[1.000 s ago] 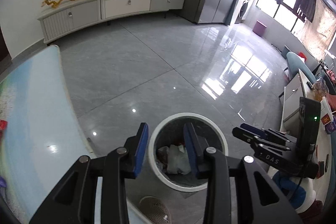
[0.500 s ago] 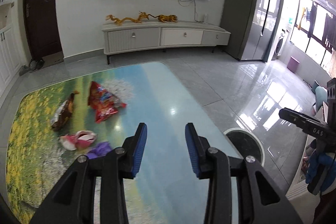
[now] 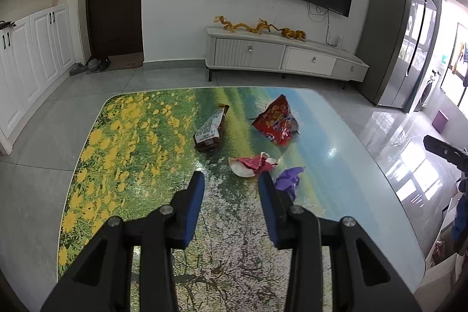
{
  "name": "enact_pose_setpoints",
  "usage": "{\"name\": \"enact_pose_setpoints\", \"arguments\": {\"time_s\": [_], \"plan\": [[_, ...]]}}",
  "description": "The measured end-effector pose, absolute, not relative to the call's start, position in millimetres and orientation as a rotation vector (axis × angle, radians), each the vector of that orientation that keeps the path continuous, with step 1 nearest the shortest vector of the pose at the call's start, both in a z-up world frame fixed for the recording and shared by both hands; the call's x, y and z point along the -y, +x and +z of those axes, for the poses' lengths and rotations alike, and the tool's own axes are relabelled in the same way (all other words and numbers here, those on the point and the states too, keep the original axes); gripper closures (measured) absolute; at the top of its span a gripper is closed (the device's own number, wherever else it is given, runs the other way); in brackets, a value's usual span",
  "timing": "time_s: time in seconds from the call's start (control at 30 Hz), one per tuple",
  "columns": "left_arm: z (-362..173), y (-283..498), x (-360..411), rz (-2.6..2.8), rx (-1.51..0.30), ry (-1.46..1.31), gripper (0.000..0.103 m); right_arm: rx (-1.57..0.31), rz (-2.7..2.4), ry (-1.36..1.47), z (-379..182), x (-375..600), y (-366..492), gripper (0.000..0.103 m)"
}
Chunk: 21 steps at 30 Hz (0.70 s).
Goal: Collect trash
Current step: 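Grasp the purple wrapper with the left gripper while the right grasps a red snack packet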
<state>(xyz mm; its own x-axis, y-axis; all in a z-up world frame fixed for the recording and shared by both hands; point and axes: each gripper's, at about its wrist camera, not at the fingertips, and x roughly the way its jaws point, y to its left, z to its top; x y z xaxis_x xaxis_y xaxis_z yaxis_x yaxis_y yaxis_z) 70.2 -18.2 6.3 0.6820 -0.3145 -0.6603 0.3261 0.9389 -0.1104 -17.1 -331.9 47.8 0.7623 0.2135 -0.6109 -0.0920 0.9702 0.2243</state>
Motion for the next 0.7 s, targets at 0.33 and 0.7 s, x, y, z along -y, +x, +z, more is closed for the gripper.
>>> {"name": "enact_pose_setpoints", "arguments": {"time_s": [0.33, 0.7], "plan": [[-17.6, 76.2, 49.8, -0.515, -0.786, 0.008, 0.05, -0.749, 0.248, 0.161, 25.3, 295.4, 33.9, 0.05], [-59.3, 112.3, 103.6, -0.565, -0.854, 0.069, 0.049, -0.785, 0.339, 0.161, -1.4, 275.4, 111.5, 0.034]]}}
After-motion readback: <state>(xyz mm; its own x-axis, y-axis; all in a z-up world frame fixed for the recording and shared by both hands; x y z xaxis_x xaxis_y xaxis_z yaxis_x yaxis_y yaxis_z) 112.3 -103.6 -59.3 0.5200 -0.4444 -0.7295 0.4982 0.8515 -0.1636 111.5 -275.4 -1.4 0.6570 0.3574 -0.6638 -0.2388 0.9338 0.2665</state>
